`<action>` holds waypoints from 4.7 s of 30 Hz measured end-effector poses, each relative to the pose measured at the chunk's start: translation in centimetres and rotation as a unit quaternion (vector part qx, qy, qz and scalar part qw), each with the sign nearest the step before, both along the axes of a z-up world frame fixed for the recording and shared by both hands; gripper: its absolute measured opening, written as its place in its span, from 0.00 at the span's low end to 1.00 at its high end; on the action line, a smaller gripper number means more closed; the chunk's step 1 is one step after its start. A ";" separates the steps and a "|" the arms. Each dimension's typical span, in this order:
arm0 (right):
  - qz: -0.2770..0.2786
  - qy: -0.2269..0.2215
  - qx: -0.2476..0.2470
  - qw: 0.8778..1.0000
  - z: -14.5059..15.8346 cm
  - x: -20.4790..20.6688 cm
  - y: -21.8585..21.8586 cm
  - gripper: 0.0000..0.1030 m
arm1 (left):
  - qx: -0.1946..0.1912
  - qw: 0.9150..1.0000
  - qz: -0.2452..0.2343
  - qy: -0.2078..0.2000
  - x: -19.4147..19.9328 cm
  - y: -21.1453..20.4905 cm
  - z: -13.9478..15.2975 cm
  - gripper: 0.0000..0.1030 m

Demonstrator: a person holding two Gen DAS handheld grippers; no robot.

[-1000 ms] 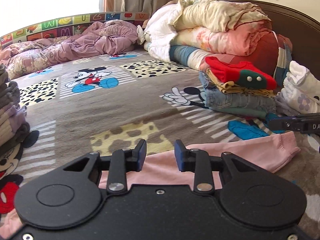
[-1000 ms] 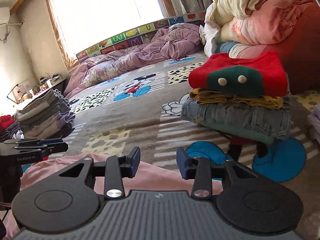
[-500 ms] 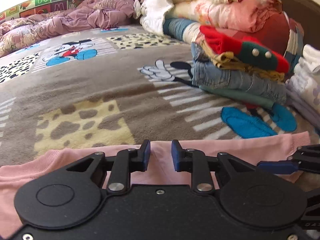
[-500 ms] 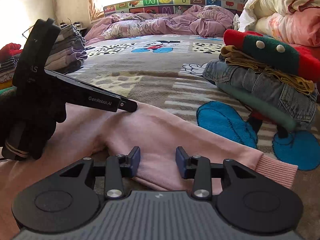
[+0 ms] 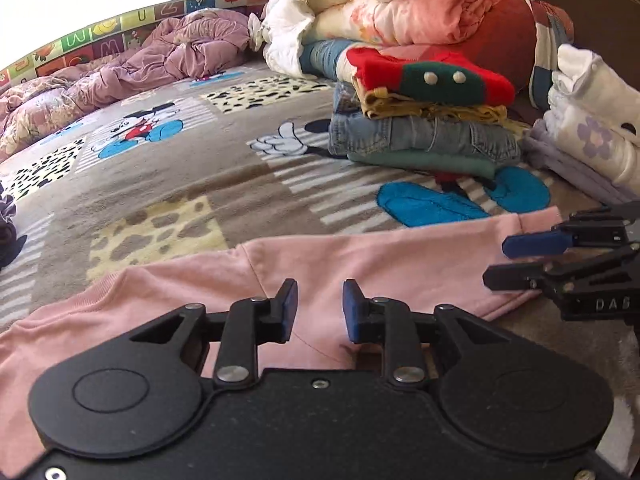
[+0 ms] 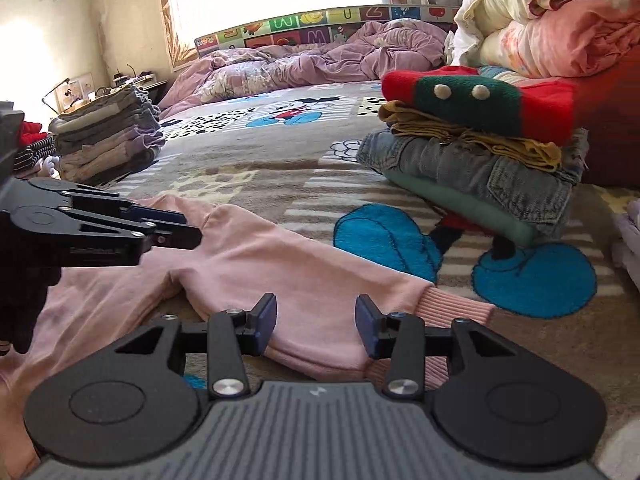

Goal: Fold clothes

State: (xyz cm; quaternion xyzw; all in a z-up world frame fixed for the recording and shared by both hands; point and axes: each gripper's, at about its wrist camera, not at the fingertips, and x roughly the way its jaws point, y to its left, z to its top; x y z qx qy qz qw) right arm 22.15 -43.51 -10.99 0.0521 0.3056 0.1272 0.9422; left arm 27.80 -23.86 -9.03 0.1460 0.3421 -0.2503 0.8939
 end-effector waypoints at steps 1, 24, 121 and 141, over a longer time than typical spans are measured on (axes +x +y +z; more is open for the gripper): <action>-0.005 0.003 0.000 1.000 -0.1 0.0 -0.4 0.43 | 0.005 1.000 0.002 0.000 -0.1 -0.3 -0.3 0.21; -0.036 0.030 0.000 0.999 -0.9 0.1 -3.0 0.45 | -0.042 0.994 0.097 -0.002 5.8 2.2 1.2 0.24; 0.201 -0.068 -0.081 0.974 2.7 6.6 45.1 0.55 | -0.197 0.942 0.267 -0.050 -4.9 54.6 3.8 0.35; 0.250 -0.014 -0.041 0.967 0.5 6.7 49.1 0.55 | -0.259 0.916 0.307 -0.009 -6.7 59.5 0.5 0.00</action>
